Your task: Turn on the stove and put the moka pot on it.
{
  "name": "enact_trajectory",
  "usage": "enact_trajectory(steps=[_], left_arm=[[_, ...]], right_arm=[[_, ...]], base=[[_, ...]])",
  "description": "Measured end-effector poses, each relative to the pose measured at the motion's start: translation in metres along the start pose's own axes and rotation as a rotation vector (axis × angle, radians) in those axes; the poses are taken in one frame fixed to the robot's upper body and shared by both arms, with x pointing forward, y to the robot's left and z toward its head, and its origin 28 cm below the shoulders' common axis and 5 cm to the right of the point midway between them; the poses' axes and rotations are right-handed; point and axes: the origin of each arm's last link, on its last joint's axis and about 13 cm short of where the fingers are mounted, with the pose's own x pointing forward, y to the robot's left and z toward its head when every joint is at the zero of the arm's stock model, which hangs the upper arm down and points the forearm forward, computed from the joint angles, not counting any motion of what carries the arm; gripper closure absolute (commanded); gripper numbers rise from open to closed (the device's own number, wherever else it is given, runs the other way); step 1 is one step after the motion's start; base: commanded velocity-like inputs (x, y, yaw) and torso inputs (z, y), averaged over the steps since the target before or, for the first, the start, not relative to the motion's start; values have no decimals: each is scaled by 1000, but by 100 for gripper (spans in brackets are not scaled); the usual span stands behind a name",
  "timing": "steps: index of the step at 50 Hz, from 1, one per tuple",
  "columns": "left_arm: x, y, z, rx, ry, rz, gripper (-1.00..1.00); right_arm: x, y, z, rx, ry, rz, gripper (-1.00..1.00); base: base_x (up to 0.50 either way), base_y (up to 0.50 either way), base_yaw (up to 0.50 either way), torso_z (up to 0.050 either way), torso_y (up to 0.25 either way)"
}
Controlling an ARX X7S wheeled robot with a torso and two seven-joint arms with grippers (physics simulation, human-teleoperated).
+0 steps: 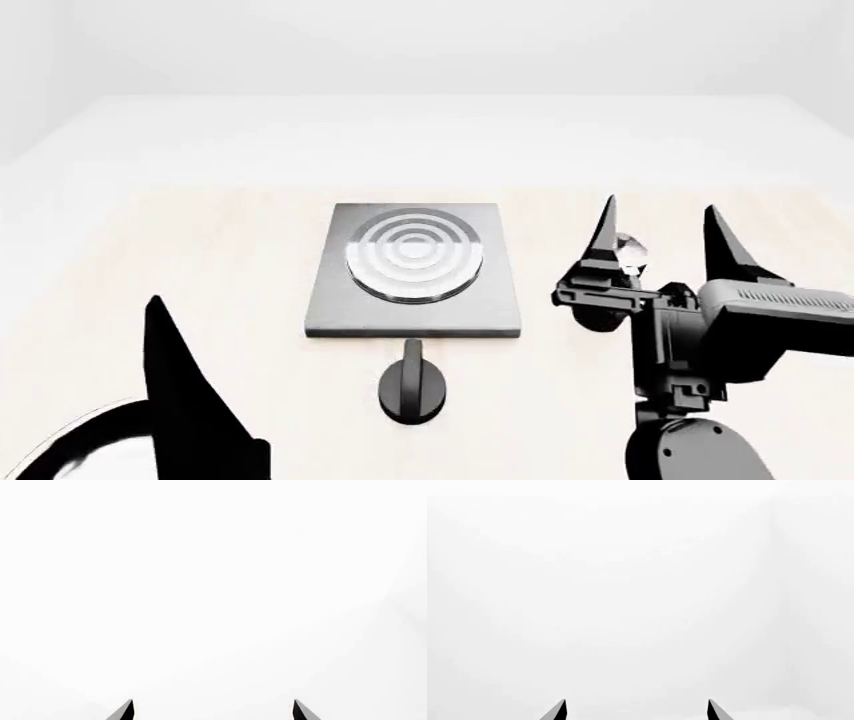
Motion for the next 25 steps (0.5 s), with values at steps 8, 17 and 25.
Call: enact_trajectory(steps=[8,17,25], left_arm=[[-5,2,5,12,1,-5,-100],[-7,3,7,12,7,-9,-100],[-8,3,8,11,15,-10,-100]], right_arm=[[-2,-6,-27,-25,71,-25,-100],[-5,-12,-53,-51,137,-53,-100],[-7,-17,-71,-69,184,-78,-100]], base=[[0,0,0,0,0],[0,0,0,0,0],[0,0,0,0,0]])
